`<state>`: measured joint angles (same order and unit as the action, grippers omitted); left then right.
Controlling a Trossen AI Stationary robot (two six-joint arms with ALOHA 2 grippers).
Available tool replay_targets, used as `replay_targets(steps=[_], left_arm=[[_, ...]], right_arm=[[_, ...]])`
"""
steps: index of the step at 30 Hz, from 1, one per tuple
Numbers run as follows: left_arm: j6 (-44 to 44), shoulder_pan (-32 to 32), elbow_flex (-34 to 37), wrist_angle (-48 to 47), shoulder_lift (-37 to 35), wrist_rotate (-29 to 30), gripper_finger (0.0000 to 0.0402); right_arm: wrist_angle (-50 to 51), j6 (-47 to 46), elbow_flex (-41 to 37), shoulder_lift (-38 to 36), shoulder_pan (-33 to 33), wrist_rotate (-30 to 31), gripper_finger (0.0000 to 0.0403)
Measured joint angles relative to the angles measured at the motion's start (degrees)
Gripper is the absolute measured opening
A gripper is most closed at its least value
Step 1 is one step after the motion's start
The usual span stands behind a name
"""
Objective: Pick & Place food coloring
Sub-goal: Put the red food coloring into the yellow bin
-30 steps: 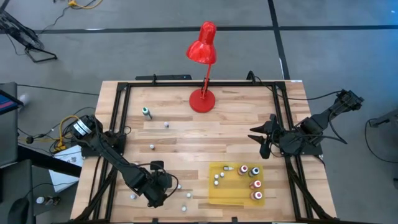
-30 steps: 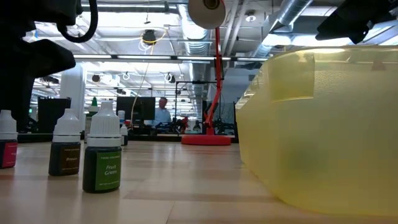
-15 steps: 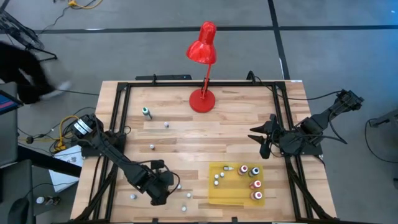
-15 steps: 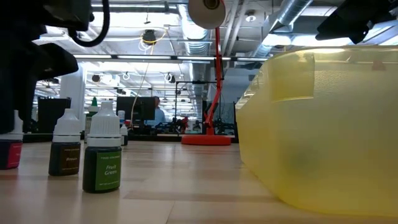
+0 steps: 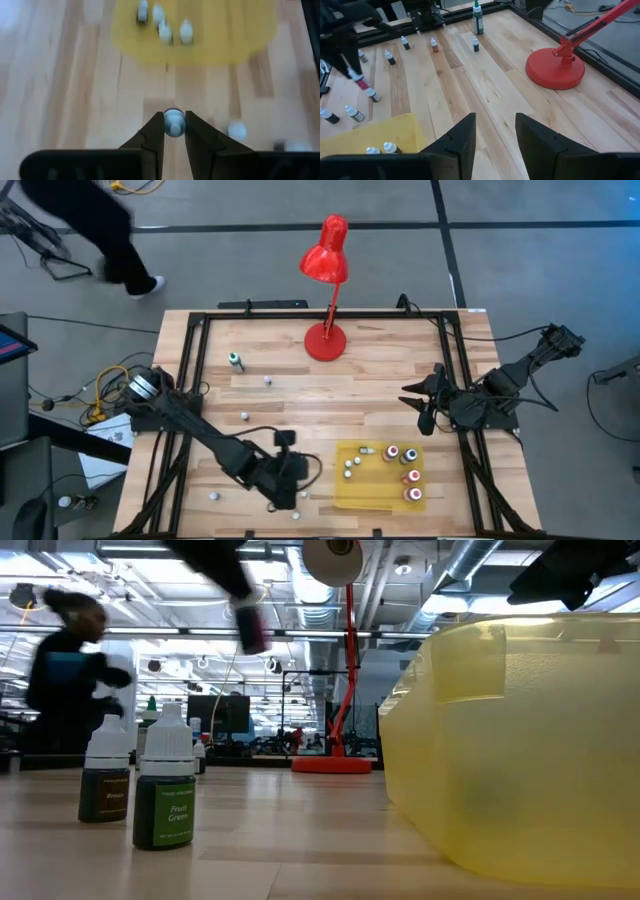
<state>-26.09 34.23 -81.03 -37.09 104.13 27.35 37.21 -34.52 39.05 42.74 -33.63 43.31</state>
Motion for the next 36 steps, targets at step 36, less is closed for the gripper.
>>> replay_targets(steps=[36], left_arm=[[19.56, -9.20, -42.61, -5.86, 32.16, -14.02, 0.0068]], right_arm=[[0.00, 0.00, 0.00, 0.00, 0.00, 0.02, 0.0129]])
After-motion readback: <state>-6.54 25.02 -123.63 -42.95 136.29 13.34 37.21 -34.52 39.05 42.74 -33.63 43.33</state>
